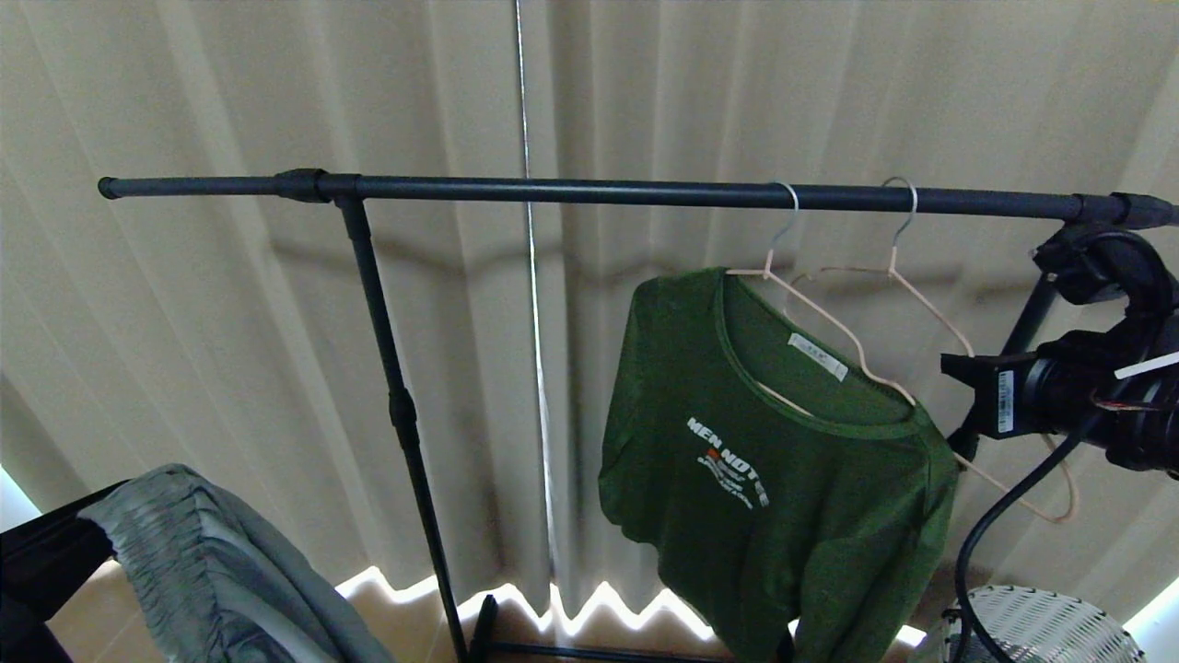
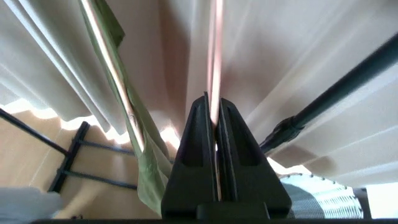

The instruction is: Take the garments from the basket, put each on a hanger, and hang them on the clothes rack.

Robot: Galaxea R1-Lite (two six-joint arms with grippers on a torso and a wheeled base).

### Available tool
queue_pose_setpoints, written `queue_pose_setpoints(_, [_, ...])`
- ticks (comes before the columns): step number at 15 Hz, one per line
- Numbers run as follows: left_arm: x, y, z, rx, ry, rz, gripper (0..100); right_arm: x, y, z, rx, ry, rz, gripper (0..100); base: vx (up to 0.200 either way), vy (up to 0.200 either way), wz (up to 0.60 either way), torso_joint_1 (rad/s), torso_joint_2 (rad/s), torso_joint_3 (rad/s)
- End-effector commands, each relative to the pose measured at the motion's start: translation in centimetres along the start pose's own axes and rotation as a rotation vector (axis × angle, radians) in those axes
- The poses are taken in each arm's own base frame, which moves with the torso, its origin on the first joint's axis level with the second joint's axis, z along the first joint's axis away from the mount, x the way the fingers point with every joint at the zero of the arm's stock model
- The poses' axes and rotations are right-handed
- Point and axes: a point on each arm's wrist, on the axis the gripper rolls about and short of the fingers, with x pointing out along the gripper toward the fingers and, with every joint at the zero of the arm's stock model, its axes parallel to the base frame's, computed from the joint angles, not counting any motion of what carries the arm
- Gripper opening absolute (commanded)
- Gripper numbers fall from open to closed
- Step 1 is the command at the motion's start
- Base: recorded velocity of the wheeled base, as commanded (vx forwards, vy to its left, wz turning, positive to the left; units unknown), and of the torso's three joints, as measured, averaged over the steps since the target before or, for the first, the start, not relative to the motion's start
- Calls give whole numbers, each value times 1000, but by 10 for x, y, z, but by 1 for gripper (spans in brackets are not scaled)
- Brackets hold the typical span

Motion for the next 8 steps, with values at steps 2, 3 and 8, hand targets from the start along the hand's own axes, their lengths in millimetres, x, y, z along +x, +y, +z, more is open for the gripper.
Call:
queue_pose_setpoints(2, [-1,0,0,0,-4,1,0,-18,-6,7,19,-66,-5,0,0,0,0,0,0,0])
queue_pose_setpoints(3, [-1,0,0,0,-4,1,0,-19,-6,7,24,-85,-8,0,0,0,0,0,0,0])
queue_pose_setpoints(8, [-1,0,-1,1,-3,1,0,-17,-11,2,39,-158,-25,0,0,0,0,0,0,0])
